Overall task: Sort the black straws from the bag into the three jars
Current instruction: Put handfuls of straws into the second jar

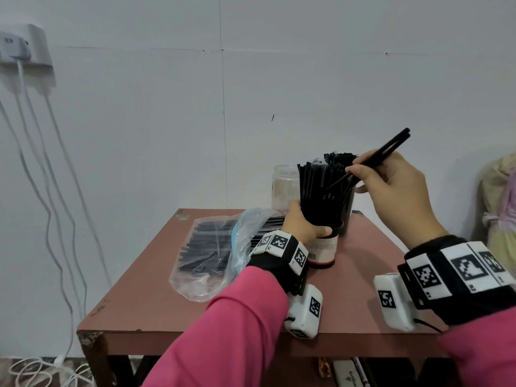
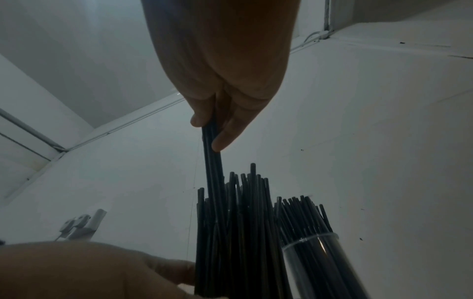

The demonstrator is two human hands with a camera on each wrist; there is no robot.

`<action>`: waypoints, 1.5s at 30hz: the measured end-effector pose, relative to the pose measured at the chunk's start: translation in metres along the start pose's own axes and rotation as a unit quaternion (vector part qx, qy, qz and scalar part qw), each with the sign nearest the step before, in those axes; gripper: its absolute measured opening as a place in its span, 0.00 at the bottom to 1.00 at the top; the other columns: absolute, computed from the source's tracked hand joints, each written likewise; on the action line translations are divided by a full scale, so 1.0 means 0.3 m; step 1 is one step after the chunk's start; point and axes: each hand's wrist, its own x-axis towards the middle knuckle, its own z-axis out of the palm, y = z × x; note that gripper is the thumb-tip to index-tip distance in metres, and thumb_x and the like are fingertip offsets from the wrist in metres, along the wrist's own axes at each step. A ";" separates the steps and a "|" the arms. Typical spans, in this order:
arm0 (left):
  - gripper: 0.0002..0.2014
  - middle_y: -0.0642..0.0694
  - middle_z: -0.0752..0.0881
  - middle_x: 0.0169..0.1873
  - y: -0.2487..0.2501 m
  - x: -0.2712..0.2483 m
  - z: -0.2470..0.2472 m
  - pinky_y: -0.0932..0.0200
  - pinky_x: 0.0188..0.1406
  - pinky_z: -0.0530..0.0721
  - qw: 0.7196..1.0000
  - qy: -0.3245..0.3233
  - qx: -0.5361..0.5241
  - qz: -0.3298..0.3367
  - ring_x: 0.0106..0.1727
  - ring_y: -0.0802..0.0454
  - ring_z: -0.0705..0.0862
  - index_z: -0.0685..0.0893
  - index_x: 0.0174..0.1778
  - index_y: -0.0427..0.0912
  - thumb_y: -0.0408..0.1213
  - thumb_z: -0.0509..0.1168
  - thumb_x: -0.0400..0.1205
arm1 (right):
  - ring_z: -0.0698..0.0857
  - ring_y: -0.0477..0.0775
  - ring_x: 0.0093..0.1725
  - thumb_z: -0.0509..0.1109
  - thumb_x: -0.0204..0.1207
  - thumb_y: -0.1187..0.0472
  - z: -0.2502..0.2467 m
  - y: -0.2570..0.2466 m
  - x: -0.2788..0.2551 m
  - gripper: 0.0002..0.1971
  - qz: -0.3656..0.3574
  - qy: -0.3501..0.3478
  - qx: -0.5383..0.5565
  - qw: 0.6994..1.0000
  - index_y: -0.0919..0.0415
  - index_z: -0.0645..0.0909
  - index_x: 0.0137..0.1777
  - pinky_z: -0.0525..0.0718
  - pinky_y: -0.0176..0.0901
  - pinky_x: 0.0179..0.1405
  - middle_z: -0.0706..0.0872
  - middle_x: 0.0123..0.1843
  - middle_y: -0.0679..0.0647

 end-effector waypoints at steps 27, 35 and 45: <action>0.34 0.47 0.77 0.60 -0.008 -0.013 0.003 0.46 0.68 0.79 1.000 -0.001 -0.011 0.017 0.65 0.45 0.79 0.66 0.72 0.41 0.30 0.76 0.73 | 0.70 0.58 0.66 0.79 0.66 0.43 0.113 0.057 0.086 0.23 0.031 -0.086 -0.402 0.911 0.58 0.84 0.53 0.72 0.52 0.64 0.76 0.60 0.51; 0.34 0.44 0.78 0.64 -0.012 -0.008 0.006 0.46 0.68 0.79 1.000 -0.002 -0.015 0.015 0.66 0.45 0.80 0.66 0.72 0.41 0.30 0.76 0.73 | 0.53 0.47 0.83 0.81 0.65 0.58 0.101 0.058 0.070 0.58 -0.065 -0.087 -0.299 0.948 0.41 0.42 0.85 0.58 0.59 0.77 0.46 0.87 0.43; 0.33 0.50 0.76 0.57 -0.014 -0.014 0.005 0.53 0.68 0.76 0.999 0.002 -0.012 0.030 0.64 0.49 0.78 0.66 0.72 0.41 0.30 0.76 0.74 | 0.47 0.51 0.86 0.55 0.87 0.54 0.101 0.083 0.064 0.29 -0.091 -0.036 -0.285 0.953 0.55 0.51 0.86 0.45 0.47 0.83 0.48 0.87 0.50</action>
